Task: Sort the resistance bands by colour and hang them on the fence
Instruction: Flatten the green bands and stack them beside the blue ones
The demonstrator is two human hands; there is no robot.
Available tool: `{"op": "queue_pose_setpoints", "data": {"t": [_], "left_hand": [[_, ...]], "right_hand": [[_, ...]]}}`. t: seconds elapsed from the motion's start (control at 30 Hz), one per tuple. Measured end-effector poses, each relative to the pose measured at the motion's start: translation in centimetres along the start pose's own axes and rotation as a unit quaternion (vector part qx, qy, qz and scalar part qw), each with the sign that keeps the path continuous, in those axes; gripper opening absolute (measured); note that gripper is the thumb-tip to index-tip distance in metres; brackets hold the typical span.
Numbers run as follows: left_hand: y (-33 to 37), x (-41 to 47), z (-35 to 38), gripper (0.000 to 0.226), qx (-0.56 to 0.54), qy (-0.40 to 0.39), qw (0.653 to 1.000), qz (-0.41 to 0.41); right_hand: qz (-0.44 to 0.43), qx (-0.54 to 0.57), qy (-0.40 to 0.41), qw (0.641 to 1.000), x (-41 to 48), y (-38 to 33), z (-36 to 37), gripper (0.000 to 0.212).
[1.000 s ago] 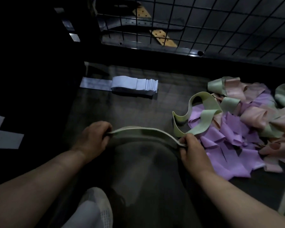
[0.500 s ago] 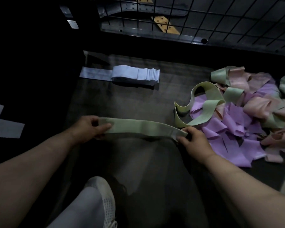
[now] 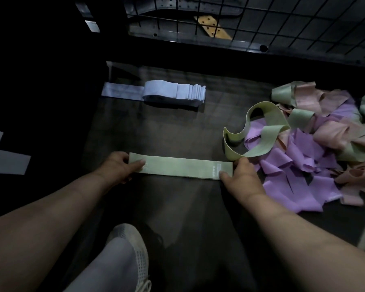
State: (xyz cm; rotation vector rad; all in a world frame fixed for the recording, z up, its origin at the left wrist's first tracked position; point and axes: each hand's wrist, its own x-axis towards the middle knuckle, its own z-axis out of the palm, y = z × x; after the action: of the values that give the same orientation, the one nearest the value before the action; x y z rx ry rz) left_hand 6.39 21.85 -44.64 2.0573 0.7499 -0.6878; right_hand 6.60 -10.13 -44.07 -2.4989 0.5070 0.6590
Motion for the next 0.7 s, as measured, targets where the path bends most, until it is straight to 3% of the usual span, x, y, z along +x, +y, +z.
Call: {"op": "queue_pose_setpoints", "data": {"t": [0.1, 0.2, 0.23, 0.3, 0.37, 0.5, 0.63, 0.7], "left_hand": [[0.7, -0.2, -0.2, 0.039, 0.118, 0.016, 0.993, 0.010], [1.9, -0.4, -0.8, 0.056, 0.289, 0.056, 0.956, 0.000], [2.3, -0.4, -1.1, 0.058, 0.302, 0.062, 0.951, -0.016], [3.1, -0.8, -1.4, 0.052, 0.321, 0.082, 0.943, -0.016], [4.1, -1.2, -1.1, 0.043, 0.320, 0.118, 0.939, 0.045], [7.3, -2.7, 0.4, 0.023, 0.248, 0.102, 0.946, 0.180], [11.8, -4.6, 1.9, 0.014, 0.209, 0.003, 0.944, 0.253], [14.3, -5.9, 2.6, 0.022, 0.200, -0.035, 0.935, 0.291]], "right_hand": [[-0.031, 0.017, 0.107, 0.994, -0.5, -0.1, -0.9, 0.034], [-0.176, -0.044, 0.228, 0.957, 0.0, -1.1, -2.1, 0.042], [-0.187, -0.095, 0.222, 0.952, 0.7, -1.7, -2.5, 0.054], [-0.155, -0.177, 0.126, 0.964, 2.2, -2.9, -3.0, 0.078], [-0.131, -0.237, 0.054, 0.961, 3.7, -3.7, -3.5, 0.086], [-0.169, -0.235, 0.091, 0.953, 5.0, -2.9, -4.8, 0.042], [-0.301, -0.092, 0.193, 0.929, 3.8, -2.2, -7.6, 0.027], [-0.329, -0.066, 0.218, 0.916, 2.8, -2.3, -10.0, 0.026]]}}
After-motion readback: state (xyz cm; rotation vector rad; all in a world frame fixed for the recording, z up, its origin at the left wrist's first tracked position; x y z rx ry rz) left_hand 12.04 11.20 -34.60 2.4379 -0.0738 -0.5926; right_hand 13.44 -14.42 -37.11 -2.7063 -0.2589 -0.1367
